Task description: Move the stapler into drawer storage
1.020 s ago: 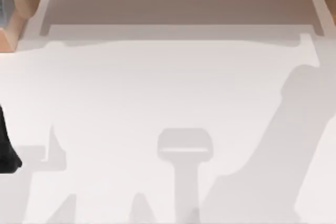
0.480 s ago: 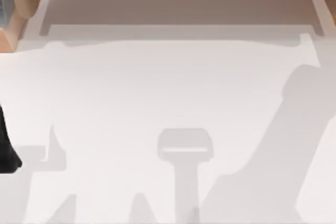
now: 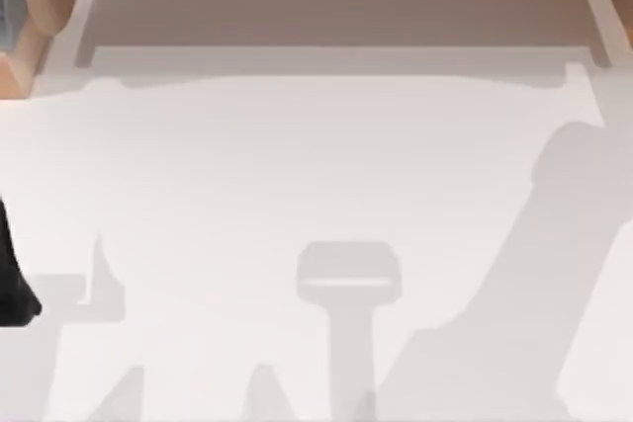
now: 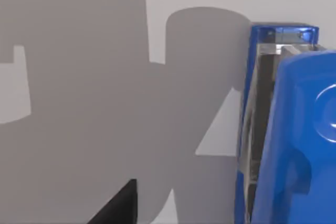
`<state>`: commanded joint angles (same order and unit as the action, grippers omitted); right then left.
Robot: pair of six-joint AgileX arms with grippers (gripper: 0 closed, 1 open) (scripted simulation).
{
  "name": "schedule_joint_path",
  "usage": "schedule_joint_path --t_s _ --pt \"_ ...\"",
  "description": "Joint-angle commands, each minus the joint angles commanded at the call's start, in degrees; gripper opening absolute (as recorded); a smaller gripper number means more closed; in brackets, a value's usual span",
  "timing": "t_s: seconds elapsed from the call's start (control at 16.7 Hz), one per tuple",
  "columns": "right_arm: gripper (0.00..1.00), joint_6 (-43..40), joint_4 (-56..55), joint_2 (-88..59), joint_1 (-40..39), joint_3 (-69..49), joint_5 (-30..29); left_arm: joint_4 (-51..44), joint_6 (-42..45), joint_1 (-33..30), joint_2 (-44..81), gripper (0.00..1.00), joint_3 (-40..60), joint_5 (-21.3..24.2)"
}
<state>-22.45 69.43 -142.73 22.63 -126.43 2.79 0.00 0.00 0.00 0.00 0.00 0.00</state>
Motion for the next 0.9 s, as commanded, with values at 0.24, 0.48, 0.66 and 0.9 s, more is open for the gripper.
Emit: schedule_joint_path --t_s 0.24,0.48,0.66,0.9 --pt "1.0 0.0 0.0 0.0 0.0 0.0 0.0 0.0 0.0 0.0 0.0 1.0 0.0 0.0" --pt "1.0 -0.85 -1.32 1.45 -0.26 0.75 0.38 0.0 0.0 0.0 0.0 1.0 0.0 0.0" --pt "1.0 -4.48 -7.32 6.57 -0.33 3.99 1.89 0.0 0.0 0.0 0.0 1.0 0.0 0.0" --pt "1.0 -13.06 -22.64 14.94 1.86 11.69 4.53 0.0 0.0 0.0 0.0 1.0 0.0 0.0"
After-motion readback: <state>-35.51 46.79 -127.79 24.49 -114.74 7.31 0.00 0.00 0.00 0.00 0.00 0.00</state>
